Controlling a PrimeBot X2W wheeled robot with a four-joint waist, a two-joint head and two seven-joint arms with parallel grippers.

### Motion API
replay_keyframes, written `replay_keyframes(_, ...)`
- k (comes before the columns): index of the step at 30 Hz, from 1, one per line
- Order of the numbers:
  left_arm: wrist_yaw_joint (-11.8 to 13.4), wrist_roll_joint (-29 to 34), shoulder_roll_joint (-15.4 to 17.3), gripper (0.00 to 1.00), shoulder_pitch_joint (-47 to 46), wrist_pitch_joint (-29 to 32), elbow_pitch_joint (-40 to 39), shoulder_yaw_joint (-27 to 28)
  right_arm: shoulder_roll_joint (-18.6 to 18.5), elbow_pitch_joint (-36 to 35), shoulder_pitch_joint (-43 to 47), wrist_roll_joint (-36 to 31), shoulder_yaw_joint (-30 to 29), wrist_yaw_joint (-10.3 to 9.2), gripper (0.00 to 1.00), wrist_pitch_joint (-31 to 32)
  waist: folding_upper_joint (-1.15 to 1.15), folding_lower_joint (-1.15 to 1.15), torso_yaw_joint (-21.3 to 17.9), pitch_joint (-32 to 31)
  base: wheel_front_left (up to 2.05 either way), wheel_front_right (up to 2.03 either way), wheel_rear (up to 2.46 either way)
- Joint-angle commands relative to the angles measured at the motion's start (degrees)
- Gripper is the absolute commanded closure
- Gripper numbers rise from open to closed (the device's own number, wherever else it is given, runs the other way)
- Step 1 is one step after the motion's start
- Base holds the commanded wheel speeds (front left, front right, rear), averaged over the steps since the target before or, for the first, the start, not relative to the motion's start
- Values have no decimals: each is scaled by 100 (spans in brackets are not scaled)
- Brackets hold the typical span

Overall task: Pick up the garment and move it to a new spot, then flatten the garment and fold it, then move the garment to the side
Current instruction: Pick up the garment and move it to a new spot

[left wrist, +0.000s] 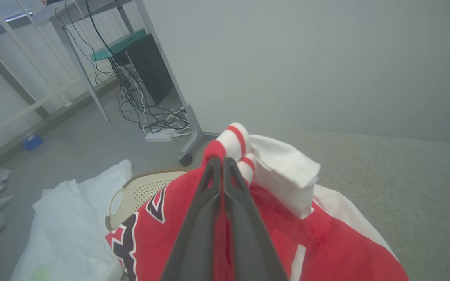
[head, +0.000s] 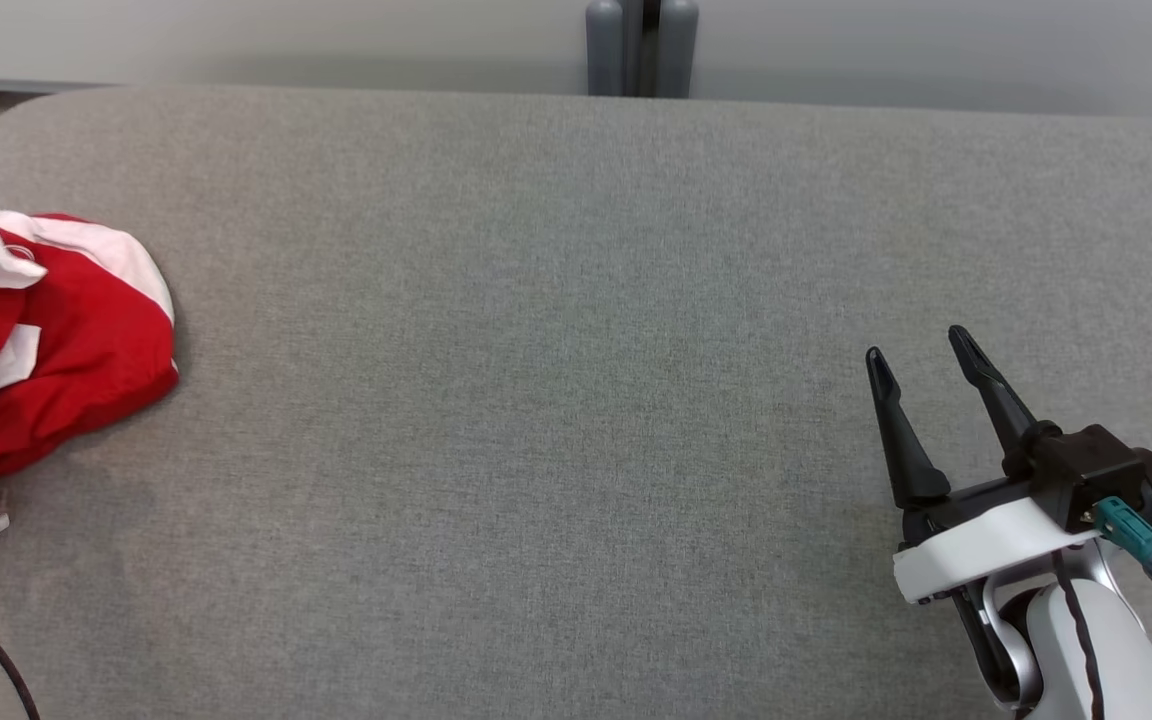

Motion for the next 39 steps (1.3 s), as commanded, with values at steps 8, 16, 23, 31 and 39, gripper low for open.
replay_keyframes(8, -29, -346, -89, 100, 192, -492, -1106, 283, 66, 20, 143, 8, -217, 11, 0, -116, 0, 0, -15, -565, 0, 0, 0)
replay_keyframes(16, 285, -339, -508, 100, 1418, -285, -3571, 58, 123, -20, 348, -58, -476, 11, 0, -121, 0, 0, -153, -864, 0, 0, 0)
replay_keyframes(23, 584, -167, -781, 100, 2374, 291, -5493, -427, 135, -136, 387, -116, -584, 11, 0, -60, 0, 0, -478, -856, 0, 0, 0)
replay_keyframes(31, 432, -336, -1556, 100, 2696, 599, -6005, -1287, 136, -115, 435, -56, -669, 11, 0, -63, 0, 0, -1128, -923, 0, 0, 0)
replay_keyframes(39, -62, -498, -2354, 100, 2229, 648, -5126, -2191, 135, -131, 402, 43, -675, 11, 0, -19, 0, 0, -1842, -1009, 0, 0, 0)
